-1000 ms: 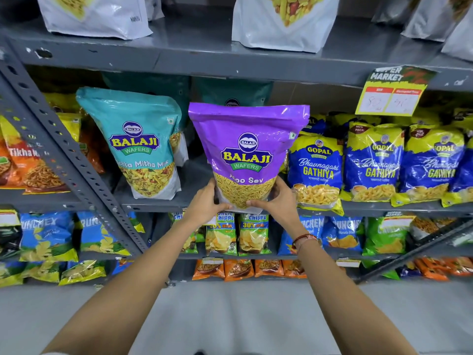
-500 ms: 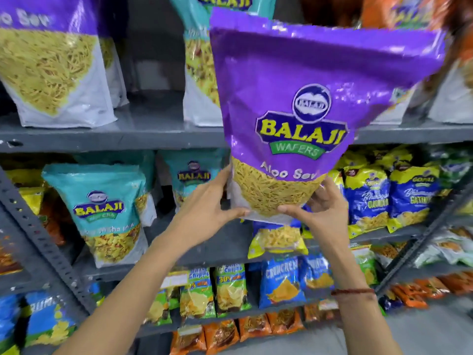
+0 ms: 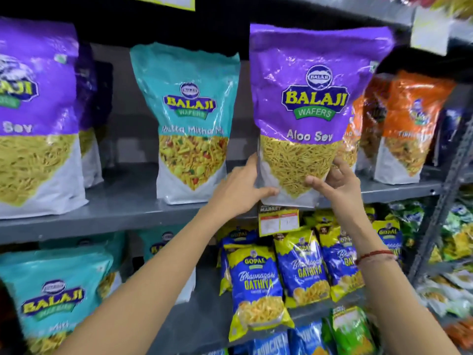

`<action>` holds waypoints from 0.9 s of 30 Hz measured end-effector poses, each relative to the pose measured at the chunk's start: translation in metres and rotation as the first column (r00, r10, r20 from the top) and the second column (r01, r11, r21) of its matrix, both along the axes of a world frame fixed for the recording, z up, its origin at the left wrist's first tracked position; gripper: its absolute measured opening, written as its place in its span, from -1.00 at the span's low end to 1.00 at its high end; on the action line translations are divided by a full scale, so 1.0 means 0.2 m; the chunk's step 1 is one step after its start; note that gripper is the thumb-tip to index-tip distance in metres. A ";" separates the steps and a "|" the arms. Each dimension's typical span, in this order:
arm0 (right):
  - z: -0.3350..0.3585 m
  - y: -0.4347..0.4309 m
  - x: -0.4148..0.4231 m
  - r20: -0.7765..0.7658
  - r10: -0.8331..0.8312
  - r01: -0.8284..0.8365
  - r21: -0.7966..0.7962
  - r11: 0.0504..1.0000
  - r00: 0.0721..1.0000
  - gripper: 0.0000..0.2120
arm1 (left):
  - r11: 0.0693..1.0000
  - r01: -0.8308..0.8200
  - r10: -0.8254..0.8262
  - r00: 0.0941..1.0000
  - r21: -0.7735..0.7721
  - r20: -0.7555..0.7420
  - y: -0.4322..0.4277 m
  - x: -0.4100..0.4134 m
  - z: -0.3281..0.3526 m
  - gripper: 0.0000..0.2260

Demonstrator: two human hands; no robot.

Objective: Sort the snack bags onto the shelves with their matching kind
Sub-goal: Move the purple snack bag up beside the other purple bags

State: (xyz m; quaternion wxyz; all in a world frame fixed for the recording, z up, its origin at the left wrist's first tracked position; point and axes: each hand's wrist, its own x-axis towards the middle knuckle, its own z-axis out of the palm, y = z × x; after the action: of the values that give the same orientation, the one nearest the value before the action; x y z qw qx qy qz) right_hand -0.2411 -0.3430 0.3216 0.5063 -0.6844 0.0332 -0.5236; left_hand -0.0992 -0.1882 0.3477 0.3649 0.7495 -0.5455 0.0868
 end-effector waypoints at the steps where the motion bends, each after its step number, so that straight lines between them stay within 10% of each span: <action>1: 0.02 -0.03 0.02 -0.021 -0.003 0.002 -0.011 1.000 1.000 -0.44 | 1.000 -0.010 0.010 1.000 0.005 -0.019 -0.03 0.01 0.02 -0.38; 17: 0.04 -0.20 0.24 -0.346 0.056 -0.080 -0.055 0.995 0.936 -0.49 | 0.978 -0.202 0.205 0.977 0.056 -0.063 -0.17 0.09 -0.05 -0.39; 22: 0.01 -0.08 0.24 -0.136 -0.205 0.202 -0.038 0.979 0.969 -0.38 | 0.988 -0.125 0.115 0.988 -0.089 -0.105 -0.10 0.06 -0.08 -0.35; 27: 0.04 0.19 0.35 0.147 -0.412 0.432 -0.157 0.888 0.899 -0.68 | 0.838 -0.157 0.136 0.988 -0.522 -0.079 0.10 0.07 -0.03 -0.54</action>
State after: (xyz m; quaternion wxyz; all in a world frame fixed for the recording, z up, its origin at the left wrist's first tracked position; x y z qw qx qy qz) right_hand -0.1719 -0.3059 0.3293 0.3154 -0.6751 0.1047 -0.6586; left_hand -0.0846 -0.1676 0.3426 0.5588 0.6620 -0.4348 0.2460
